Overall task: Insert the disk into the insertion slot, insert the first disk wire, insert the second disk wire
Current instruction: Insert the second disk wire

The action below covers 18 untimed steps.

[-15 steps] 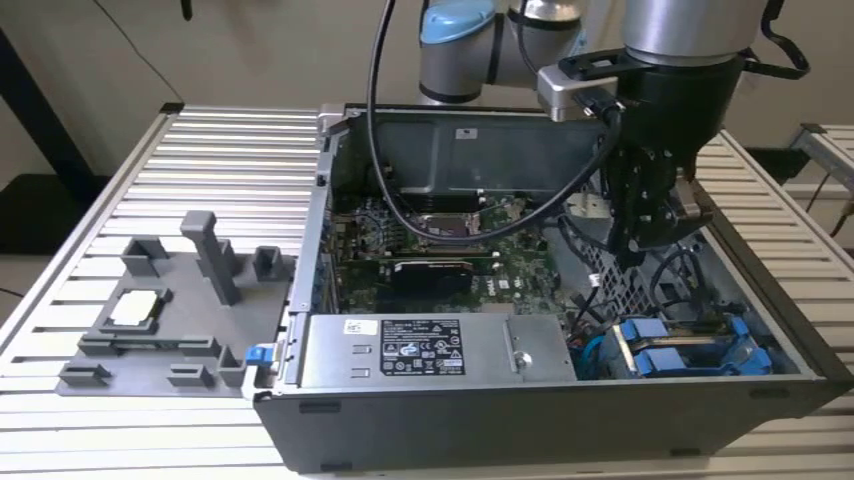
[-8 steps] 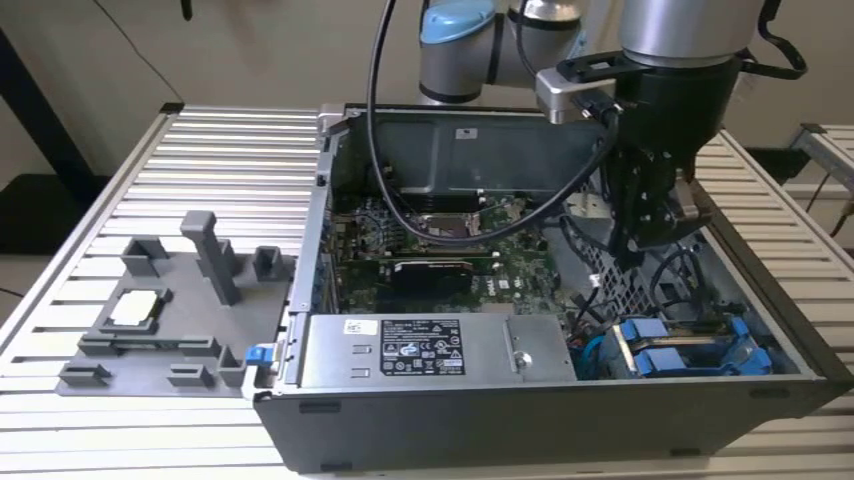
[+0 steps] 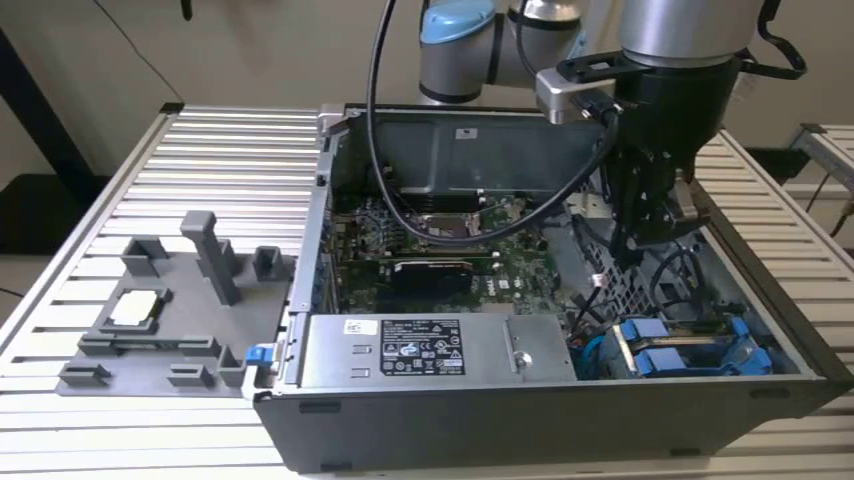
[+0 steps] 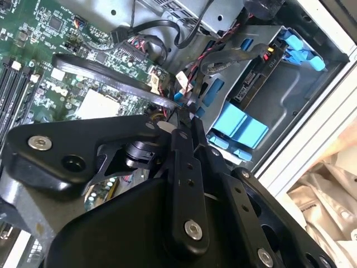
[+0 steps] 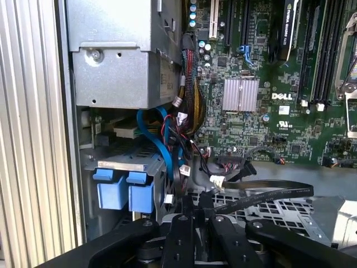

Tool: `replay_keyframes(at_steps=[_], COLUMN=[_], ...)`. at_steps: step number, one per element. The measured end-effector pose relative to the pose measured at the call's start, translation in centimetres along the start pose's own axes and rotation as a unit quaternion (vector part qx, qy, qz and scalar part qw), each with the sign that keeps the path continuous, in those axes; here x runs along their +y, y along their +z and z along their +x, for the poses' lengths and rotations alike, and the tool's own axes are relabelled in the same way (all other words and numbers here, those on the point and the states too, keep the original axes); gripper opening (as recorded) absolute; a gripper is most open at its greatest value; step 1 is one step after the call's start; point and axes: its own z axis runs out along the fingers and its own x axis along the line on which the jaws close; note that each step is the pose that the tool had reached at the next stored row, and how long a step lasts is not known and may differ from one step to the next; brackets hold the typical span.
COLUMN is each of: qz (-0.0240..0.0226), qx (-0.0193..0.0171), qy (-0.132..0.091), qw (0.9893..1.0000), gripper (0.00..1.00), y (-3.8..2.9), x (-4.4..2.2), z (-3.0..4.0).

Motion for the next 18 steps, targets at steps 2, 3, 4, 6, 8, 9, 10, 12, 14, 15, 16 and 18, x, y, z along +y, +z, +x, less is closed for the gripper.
replay_keyframes(at_steps=[2, 3, 4, 6, 8, 9, 10, 12, 14, 15, 16, 18], qz=[0.0, 0.0, -0.0001, -0.0007, -0.0016, -0.0021, -0.0027, -0.0039, -0.0051, -0.0058, -0.0065, -0.0079], qx=[0.0, 0.0, 0.0001, 0.0, -0.0001, -0.0001, -0.0002, -0.0002, -0.0003, -0.0003, -0.0003, -0.0004], qy=[0.0, 0.0, 0.0, 0.0, 0.0, 0.0, 0.0, -0.001, -0.001, -0.001, -0.001, -0.001], qw=[1.0, 1.0, 1.0, 1.0, 1.0, 1.0, 1.0, 1.0, 1.0, 1.0, 1.0, 1.0], gripper=[0.16, 0.16, 0.16, 0.16, 0.16, 0.16, 0.16, 0.16, 0.16, 0.16, 0.16, 0.16], y=[0.0, 0.01, 0.03, 0.1, 0.19, 0.24, 0.28, 0.38, 0.48, 0.53, 0.58, 0.69], x=[0.0, -0.01, -0.05, -0.19, -0.39, -0.5, -0.61, -0.85, -1.08, -1.2, -1.32, -1.6], z=[0.02, 0.07, 0.16, 0.49, 0.93, 1.13, 1.34, 1.8, 2.24, 2.47, 2.69, 3.19])
